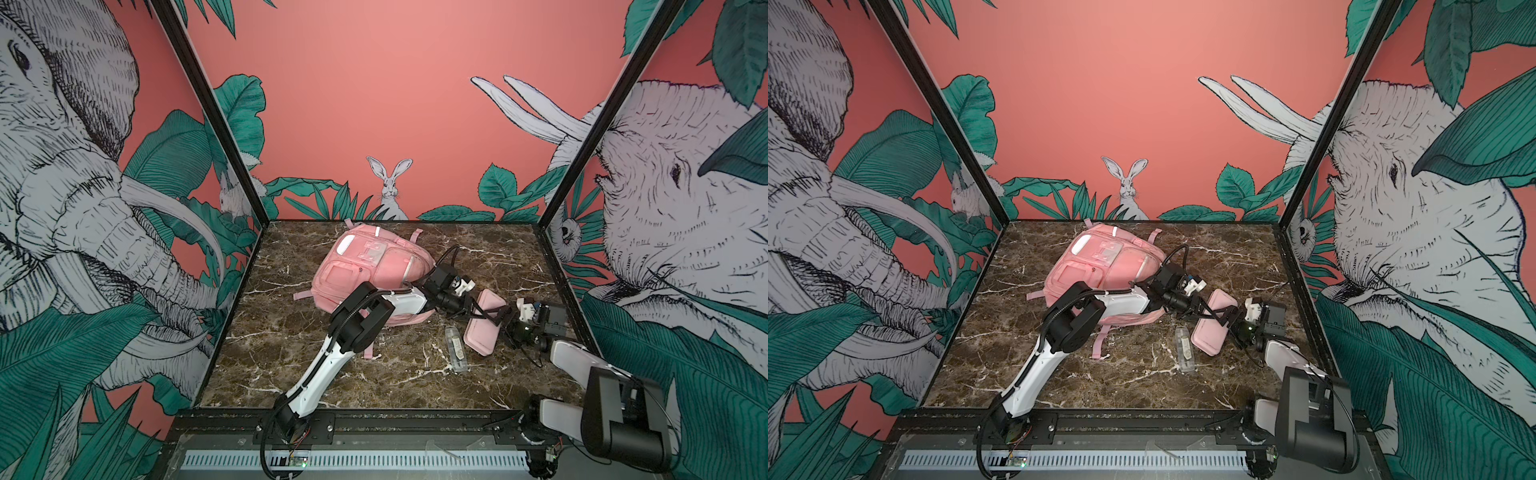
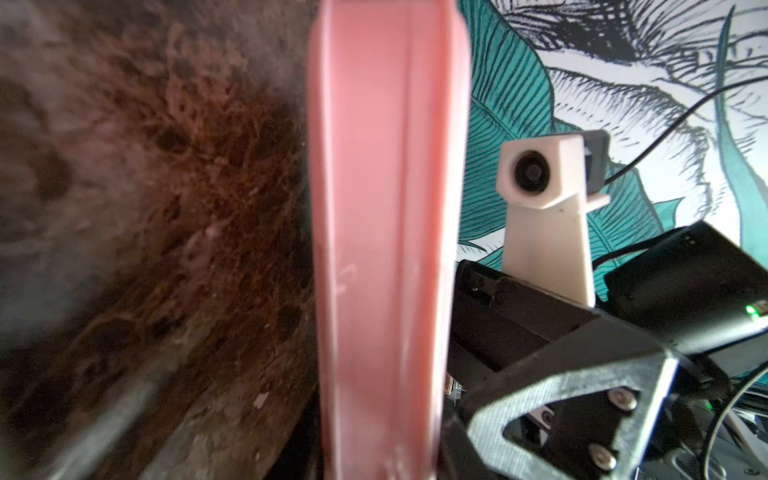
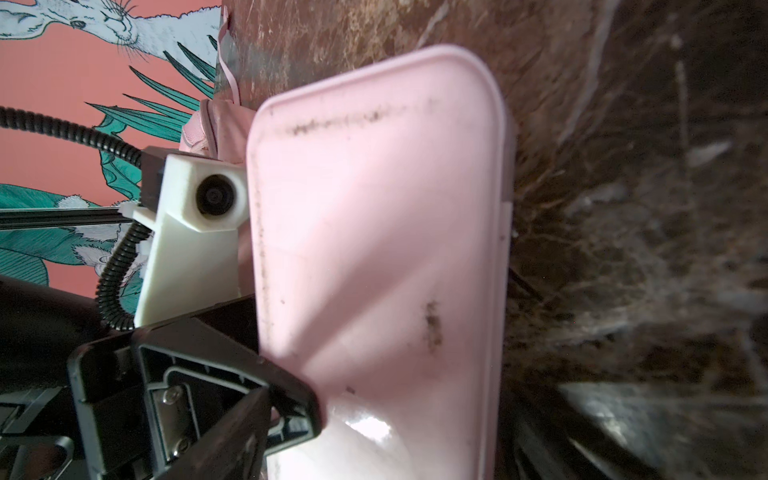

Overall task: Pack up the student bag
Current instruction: 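Tilt the pencil case up on edge with both grippers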

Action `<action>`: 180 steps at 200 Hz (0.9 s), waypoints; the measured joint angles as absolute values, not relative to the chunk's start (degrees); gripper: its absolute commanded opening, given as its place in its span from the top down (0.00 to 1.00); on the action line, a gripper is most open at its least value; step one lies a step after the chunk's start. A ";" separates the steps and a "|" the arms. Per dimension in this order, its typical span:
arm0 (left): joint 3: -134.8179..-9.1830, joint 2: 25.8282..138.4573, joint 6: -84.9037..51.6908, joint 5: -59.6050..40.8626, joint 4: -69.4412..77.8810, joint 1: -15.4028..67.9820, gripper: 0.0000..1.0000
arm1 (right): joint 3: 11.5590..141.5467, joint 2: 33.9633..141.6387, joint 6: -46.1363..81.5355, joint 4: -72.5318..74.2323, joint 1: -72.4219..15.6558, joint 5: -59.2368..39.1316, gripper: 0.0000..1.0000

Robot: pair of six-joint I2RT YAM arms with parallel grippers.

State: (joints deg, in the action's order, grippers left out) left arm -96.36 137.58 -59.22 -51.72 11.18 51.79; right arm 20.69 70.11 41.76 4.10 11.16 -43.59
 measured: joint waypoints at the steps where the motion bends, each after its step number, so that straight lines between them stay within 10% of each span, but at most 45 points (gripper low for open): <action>1: -96.29 137.58 -59.31 -51.72 11.33 51.77 0.78 | 20.69 70.11 41.76 4.10 11.16 -43.59 0.16; 180: -95.53 137.49 -69.17 -56.05 24.53 50.94 0.93 | 21.50 63.94 40.97 1.78 19.88 -47.31 0.12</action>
